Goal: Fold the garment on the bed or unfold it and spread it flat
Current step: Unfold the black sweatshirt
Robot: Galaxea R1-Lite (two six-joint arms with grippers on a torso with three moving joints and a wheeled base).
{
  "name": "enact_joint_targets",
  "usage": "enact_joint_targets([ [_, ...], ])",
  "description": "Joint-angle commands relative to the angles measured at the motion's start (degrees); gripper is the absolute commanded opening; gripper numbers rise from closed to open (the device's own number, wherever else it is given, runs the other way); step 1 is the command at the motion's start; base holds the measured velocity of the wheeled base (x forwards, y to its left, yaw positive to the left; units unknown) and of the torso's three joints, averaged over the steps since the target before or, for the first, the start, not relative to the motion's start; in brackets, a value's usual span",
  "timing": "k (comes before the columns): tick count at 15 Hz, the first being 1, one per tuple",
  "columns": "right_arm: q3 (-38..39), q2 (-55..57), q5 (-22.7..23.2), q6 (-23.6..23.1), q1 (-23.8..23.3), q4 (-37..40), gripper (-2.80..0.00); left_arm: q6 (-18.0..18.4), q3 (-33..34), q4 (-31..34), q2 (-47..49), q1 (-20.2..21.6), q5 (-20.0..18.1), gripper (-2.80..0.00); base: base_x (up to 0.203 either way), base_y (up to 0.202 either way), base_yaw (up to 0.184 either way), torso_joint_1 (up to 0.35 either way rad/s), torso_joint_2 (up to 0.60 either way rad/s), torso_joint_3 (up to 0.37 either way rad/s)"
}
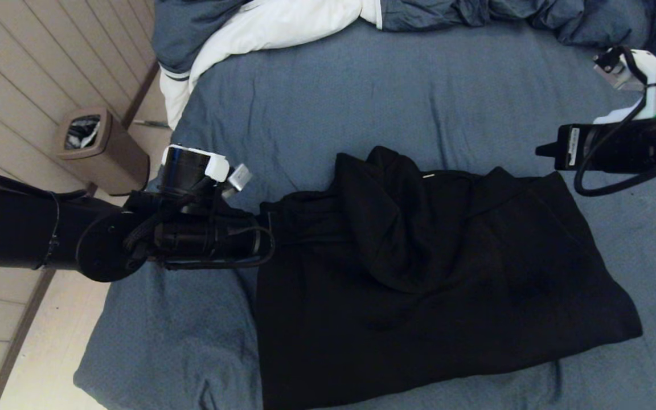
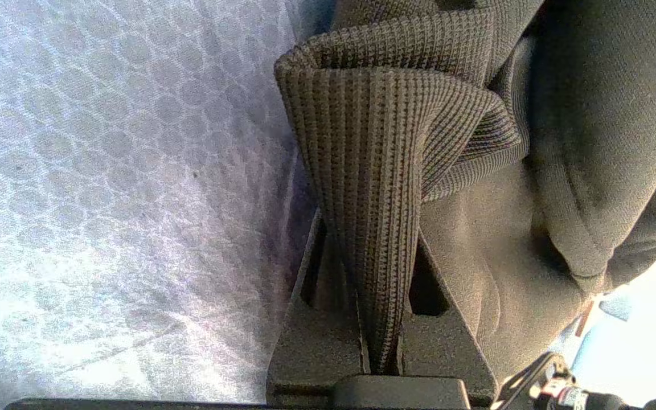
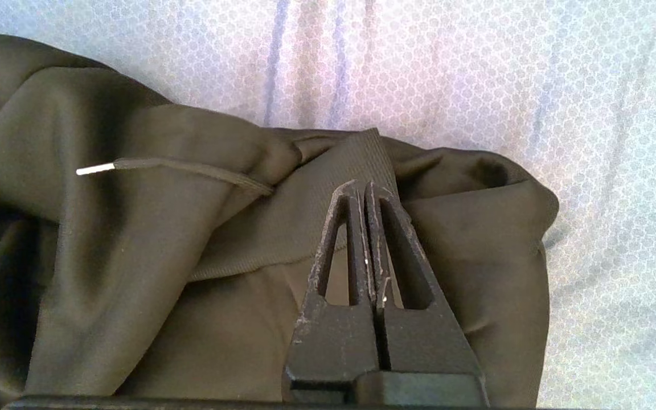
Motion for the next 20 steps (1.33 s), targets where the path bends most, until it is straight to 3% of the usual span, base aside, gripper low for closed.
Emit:
enact_joint_targets([
  [1,0.2,0.1,0.1,-0.1,0.1,0.1,-2.8,-0.4,0.1,-0.1,0.2,-0.1,-0.3,-2.8,0.0,0.0,0.0,0.0,0.0,0.0],
  [6,0.2,0.2,0.1,-0.1,0.1,0.1,-2.8,-0.5,-0.5,-0.1,0.2,-0.1,-0.2,-2.8,0.0,0.0,0.0,0.0,0.0,0.0],
  [7,0.2,0.2,0.1,-0.1,0.2,0.1,-2.8,-0.4,-0.4,-0.1,0.4,-0.2,0.5,0.0,0.0,0.0,0.0,0.0,0.0,0.0],
  [13,0.2,0.3,0.1,-0.1,0.2,0.1,-2.8,-0.3,0.0,-0.2,-1.5,-0.3,1.4,0.0,0.0,0.0,0.0,0.0,0.0,0.0],
  [19,0.2,1.1,0.1,0.1,0.4,0.1,-2.8,2.8,1.8,-0.4,-14.4,5.7,8.9,0.0,0.0,0.0,0.0,0.0,0.0,0.0],
  [20,0.3,1.3,0.1,0.1,0.5,0.1,-2.8,2.8,3.8,-0.5,-15.5,6.4,9.4,-2.43,0.0,0.0,0.0,0.0,0.0,0.0],
])
